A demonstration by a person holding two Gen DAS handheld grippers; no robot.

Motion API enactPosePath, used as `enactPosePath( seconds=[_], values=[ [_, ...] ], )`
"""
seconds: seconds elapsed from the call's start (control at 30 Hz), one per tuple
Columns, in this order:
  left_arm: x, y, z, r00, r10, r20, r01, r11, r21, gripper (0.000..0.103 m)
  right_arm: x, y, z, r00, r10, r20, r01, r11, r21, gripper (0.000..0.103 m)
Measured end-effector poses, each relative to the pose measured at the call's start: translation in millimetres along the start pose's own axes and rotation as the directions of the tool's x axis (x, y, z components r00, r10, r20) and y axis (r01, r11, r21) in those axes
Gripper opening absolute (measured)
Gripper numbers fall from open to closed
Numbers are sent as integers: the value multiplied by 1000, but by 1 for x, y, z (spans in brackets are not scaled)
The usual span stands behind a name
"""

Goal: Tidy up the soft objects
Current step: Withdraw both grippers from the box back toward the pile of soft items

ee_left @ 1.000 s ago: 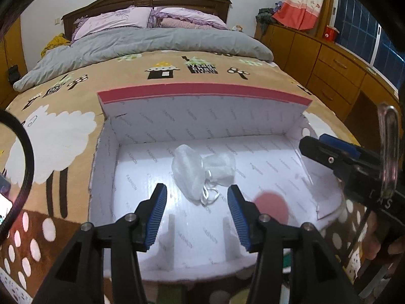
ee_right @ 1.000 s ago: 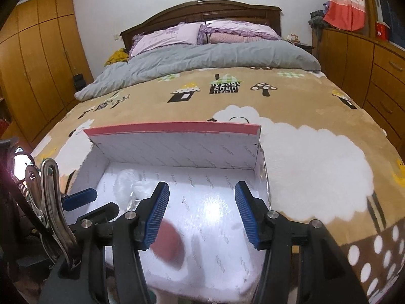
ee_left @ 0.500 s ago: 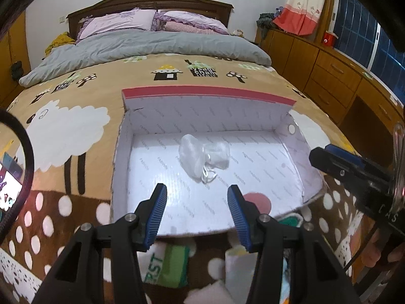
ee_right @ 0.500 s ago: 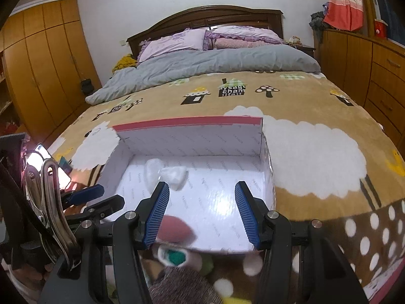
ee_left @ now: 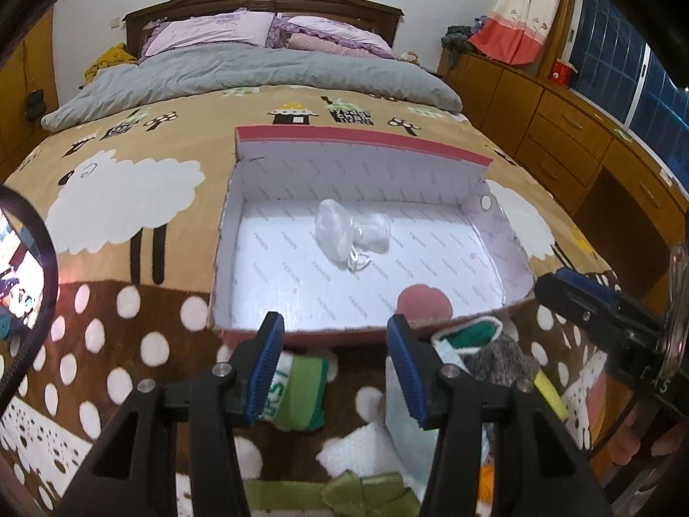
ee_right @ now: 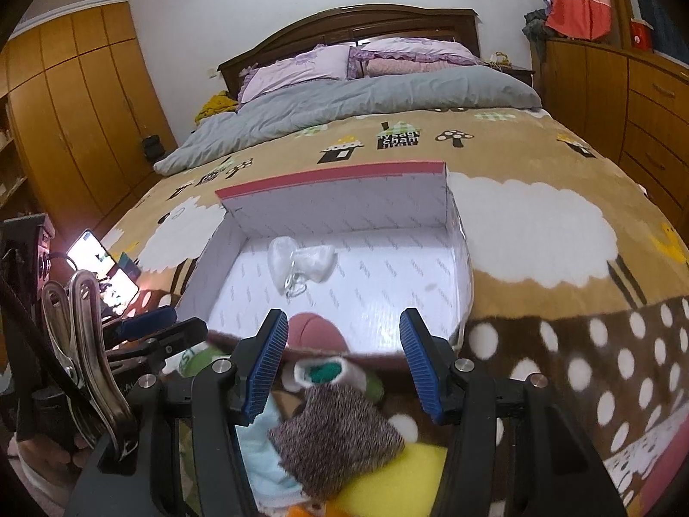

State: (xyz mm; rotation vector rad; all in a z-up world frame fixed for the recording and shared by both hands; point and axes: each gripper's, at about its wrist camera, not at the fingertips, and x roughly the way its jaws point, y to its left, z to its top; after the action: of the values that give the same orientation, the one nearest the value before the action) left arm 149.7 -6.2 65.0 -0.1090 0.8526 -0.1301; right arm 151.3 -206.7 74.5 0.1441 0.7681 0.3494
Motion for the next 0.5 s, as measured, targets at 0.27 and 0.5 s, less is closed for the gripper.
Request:
enactPosePath(
  seconds=[0.27, 0.5],
  values=[
    [-12, 11, -18, 1000, -2, -7, 2, 1000, -28, 52, -13, 0, -20, 1000, 5, -2, -5, 1000, 23, 56],
    [-17, 21, -30, 1000, 2, -21, -3, 999, -50, 52, -20, -3, -35, 1000, 6, -8, -6, 999, 47, 56]
  ],
)
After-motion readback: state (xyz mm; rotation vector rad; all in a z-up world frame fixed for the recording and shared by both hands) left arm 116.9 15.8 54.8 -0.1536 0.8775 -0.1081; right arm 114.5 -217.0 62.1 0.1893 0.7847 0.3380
